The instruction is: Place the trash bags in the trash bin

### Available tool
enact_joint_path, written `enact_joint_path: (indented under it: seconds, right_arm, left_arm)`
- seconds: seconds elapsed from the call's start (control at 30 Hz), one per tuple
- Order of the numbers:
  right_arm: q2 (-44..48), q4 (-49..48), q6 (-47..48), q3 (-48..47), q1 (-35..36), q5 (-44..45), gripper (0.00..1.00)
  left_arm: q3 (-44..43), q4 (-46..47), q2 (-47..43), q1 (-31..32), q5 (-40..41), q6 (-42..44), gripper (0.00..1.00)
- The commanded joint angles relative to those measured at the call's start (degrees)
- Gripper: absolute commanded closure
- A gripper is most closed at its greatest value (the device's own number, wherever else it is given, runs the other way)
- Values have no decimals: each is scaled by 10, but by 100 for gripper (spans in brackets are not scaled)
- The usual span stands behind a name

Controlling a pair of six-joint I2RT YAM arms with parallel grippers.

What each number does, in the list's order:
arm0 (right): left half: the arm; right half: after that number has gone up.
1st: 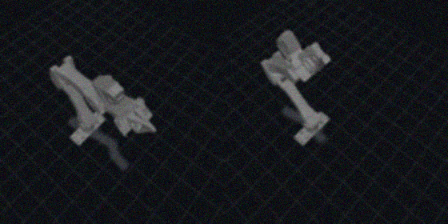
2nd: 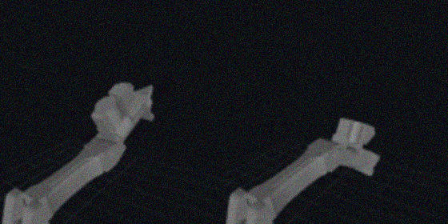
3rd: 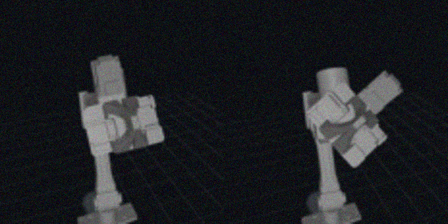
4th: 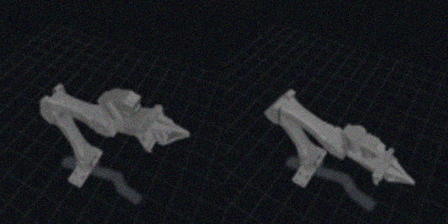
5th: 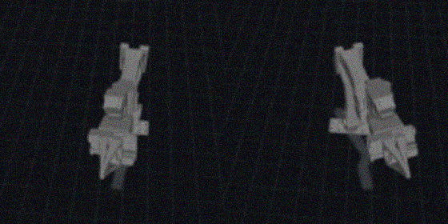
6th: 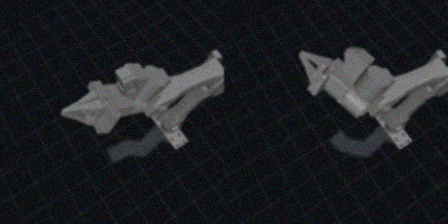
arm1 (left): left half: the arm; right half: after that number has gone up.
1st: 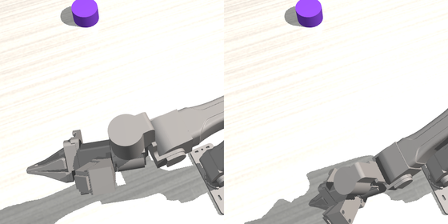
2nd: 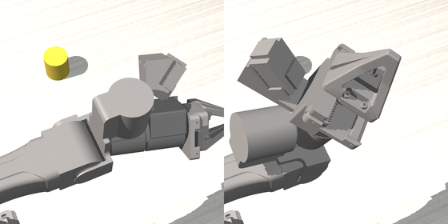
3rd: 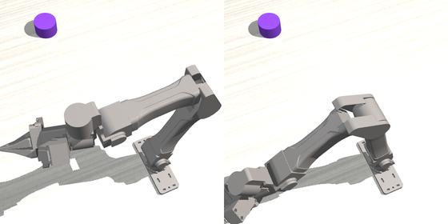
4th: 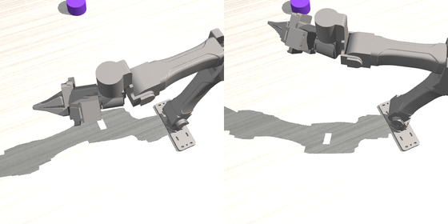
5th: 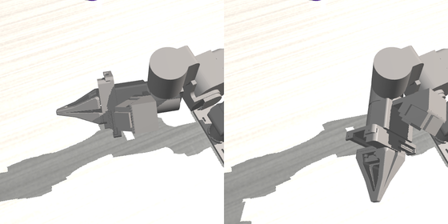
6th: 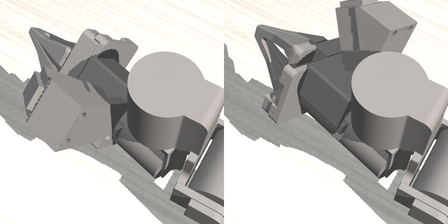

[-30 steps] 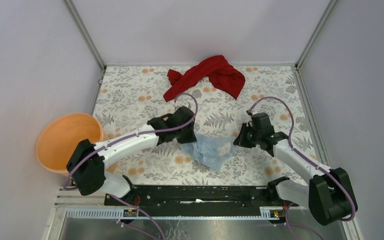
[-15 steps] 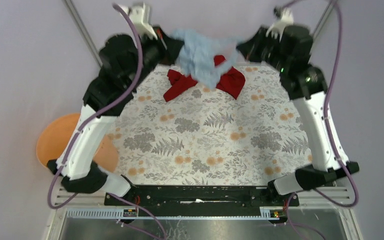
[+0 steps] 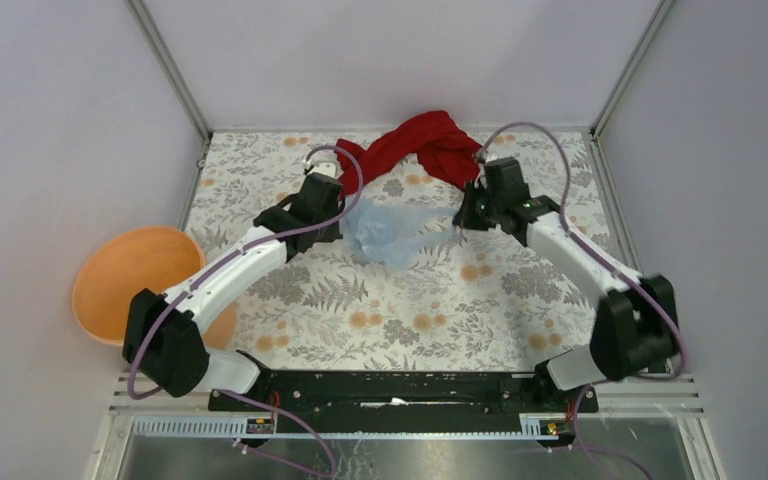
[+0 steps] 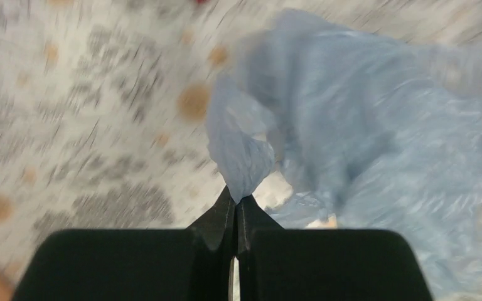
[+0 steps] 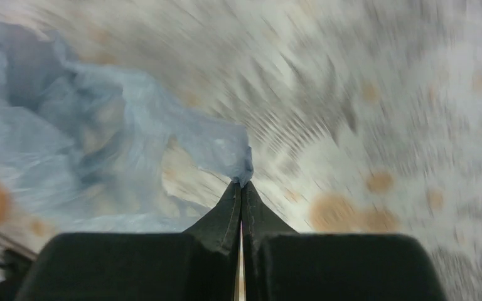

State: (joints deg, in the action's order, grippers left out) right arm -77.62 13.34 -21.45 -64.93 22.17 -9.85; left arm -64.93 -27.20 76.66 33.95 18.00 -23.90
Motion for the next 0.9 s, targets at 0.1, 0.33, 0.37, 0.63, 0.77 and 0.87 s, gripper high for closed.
enact_joint_path:
  seconds: [0.1, 0.33, 0.37, 0.63, 0.77, 0.87]
  right_arm:
    - [14, 108, 52, -223, -13, 94, 100]
    - [91, 108, 45, -147, -66, 146, 100]
    - [98, 104, 41, -132, -66, 125, 100]
    - [138, 91, 40, -54, -67, 105, 100]
    - [123, 93, 24, -44, -66, 40, 100]
    - [112, 92, 16, -32, -67, 0, 100]
  left_arm:
    - [-261, -10, -95, -21, -36, 57, 100]
    - [-164, -37, -196, -25, 83, 62, 100]
    - [-139, -23, -212, -26, 62, 64, 100]
    - [-49, 7, -269, -25, 44, 77, 100]
    - [-37, 0, -257, -25, -3, 65, 100]
    - [-30, 1, -253, -25, -26, 53, 100]
